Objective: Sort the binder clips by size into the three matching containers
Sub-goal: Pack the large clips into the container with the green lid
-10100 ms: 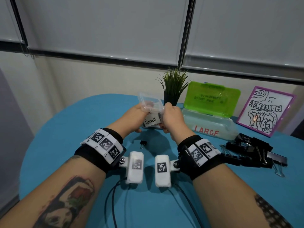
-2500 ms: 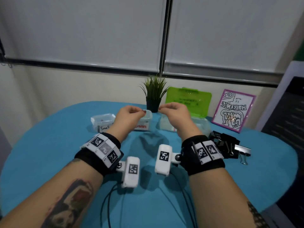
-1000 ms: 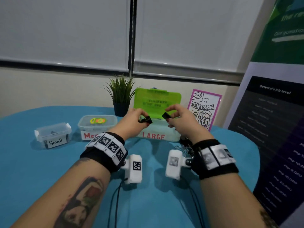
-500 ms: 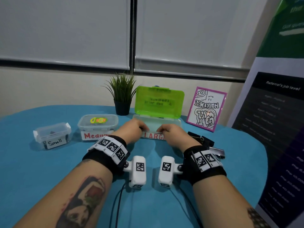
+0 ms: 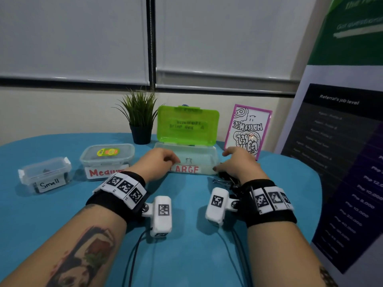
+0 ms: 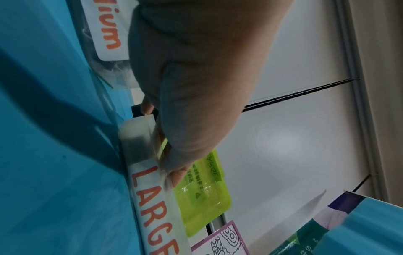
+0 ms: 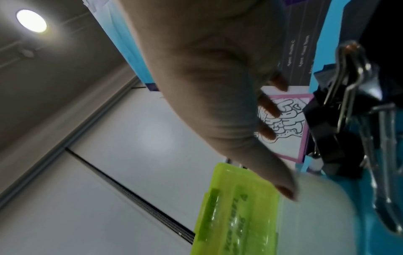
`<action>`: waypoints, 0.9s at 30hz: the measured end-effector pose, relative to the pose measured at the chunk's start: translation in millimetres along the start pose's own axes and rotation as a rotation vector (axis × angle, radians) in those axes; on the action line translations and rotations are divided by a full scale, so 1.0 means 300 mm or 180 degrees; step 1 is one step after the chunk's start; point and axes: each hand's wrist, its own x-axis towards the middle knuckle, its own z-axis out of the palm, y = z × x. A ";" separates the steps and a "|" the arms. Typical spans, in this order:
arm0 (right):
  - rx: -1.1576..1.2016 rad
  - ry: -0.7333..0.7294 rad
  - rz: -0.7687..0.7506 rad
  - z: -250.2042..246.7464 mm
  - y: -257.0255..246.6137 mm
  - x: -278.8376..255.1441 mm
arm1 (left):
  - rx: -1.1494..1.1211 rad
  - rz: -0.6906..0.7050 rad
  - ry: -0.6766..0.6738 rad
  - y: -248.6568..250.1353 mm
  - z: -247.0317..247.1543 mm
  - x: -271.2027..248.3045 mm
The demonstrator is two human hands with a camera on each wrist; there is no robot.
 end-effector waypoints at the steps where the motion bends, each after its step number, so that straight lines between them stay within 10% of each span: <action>1: -0.0023 -0.0223 0.0118 0.005 0.015 0.004 | -0.0063 -0.0006 0.0005 -0.001 0.002 0.000; 16: -0.0626 -0.0551 -0.0158 0.080 -0.001 0.044 | -0.0383 -0.0138 -0.0049 -0.015 0.013 0.007; 23: 0.0277 0.0010 0.0036 0.032 -0.004 0.040 | -0.0417 -0.0159 -0.0057 -0.016 0.017 0.012; 27: 0.0867 0.0635 -0.0722 0.026 -0.035 0.018 | -0.0466 -0.0222 -0.0028 -0.022 0.017 0.017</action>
